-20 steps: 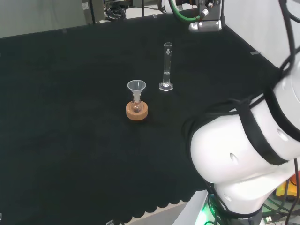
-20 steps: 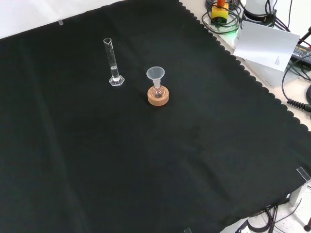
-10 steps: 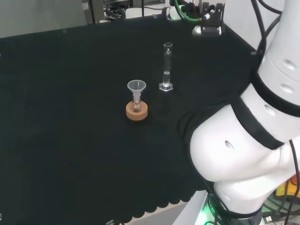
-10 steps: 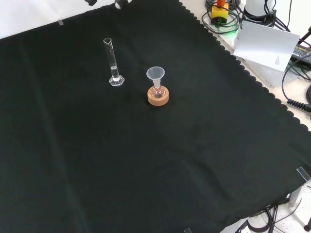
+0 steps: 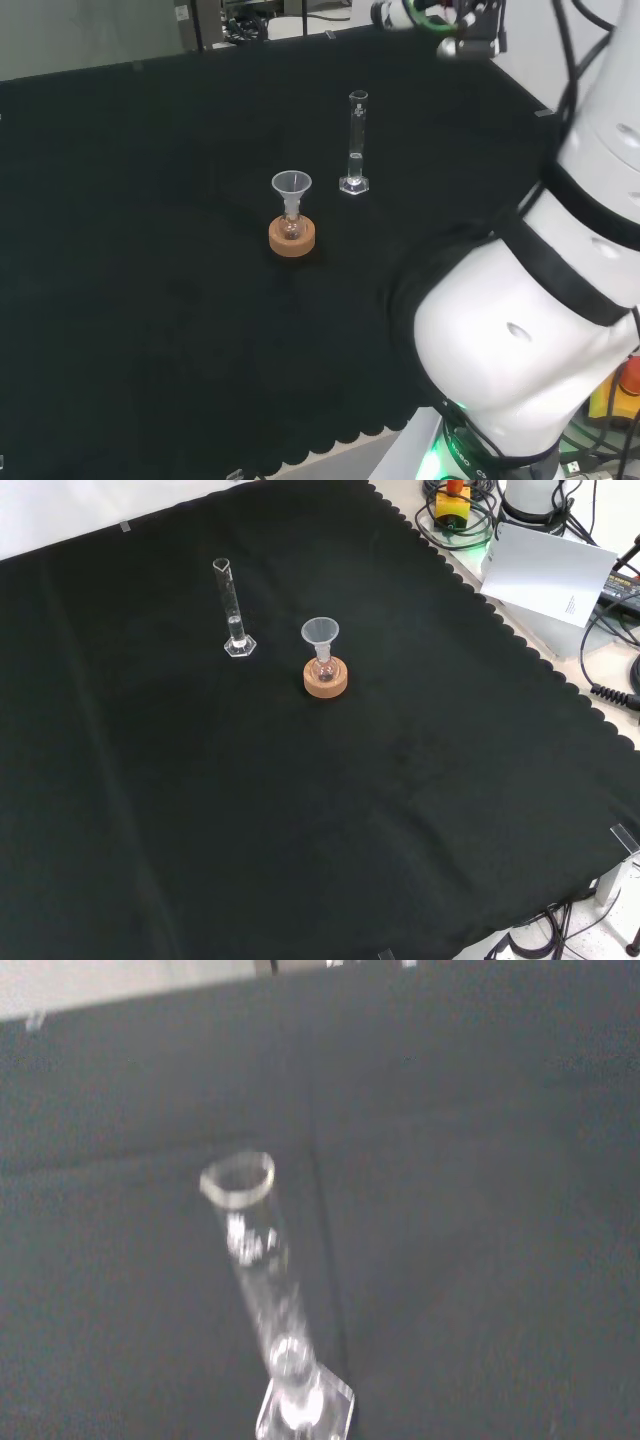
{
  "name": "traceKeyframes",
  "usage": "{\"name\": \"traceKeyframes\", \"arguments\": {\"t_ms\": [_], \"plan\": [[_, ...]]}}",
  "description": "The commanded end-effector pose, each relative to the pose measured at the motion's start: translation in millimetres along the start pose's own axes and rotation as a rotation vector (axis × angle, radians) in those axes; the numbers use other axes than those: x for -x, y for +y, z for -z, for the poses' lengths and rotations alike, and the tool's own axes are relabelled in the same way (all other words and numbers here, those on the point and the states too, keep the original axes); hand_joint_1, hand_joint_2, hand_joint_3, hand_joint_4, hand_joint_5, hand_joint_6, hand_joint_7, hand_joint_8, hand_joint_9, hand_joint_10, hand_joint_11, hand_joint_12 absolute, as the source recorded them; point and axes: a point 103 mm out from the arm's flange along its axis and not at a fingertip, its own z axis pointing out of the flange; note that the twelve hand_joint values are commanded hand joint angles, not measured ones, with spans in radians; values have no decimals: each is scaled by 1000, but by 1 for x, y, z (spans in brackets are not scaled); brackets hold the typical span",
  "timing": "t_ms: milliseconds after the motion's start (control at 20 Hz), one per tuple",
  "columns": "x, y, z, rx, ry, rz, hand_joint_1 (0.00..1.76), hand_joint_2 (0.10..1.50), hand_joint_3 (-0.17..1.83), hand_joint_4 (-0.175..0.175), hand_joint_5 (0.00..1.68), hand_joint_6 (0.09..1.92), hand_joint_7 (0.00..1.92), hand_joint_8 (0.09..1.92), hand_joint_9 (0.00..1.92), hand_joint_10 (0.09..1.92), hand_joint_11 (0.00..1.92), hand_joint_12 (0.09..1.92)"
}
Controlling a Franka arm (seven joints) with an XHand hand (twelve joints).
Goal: Pick up the graduated cylinder.
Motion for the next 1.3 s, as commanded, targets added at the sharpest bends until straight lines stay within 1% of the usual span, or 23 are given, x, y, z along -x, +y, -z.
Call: {"name": "traceKeyframes", "arguments": {"t_ms": [50, 200, 350, 750, 900, 1050, 1200, 1300], "plan": [[3, 39, -110, -67, 257, 124, 337, 1048, 254, 8, 366, 87, 151, 529, 340, 605, 124, 1363], [8, 39, -120, -80, 266, 111, 342, 1043, 256, 9, 365, 87, 152, 531, 342, 604, 125, 1363], [11, 39, -127, -70, 284, 113, 358, 1036, 257, 10, 360, 87, 157, 533, 347, 604, 127, 1363], [13, 35, -144, -22, 349, 169, 505, 977, 252, 12, 360, 87, 200, 550, 407, 613, 159, 1370], [17, 33, -153, -13, 390, 183, 557, 954, 253, 13, 366, 87, 221, 556, 428, 611, 177, 1369], [23, 30, -162, -3, 434, 201, 598, 936, 256, 12, 358, 87, 195, 543, 384, 587, 168, 1360], [27, 28, -170, 9, 463, 220, 635, 915, 262, 13, 342, 87, 181, 536, 366, 581, 155, 1356], [30, 27, -177, 11, 496, 224, 653, 897, 284, 16, 365, 87, 233, 549, 398, 581, 153, 1357]]}}
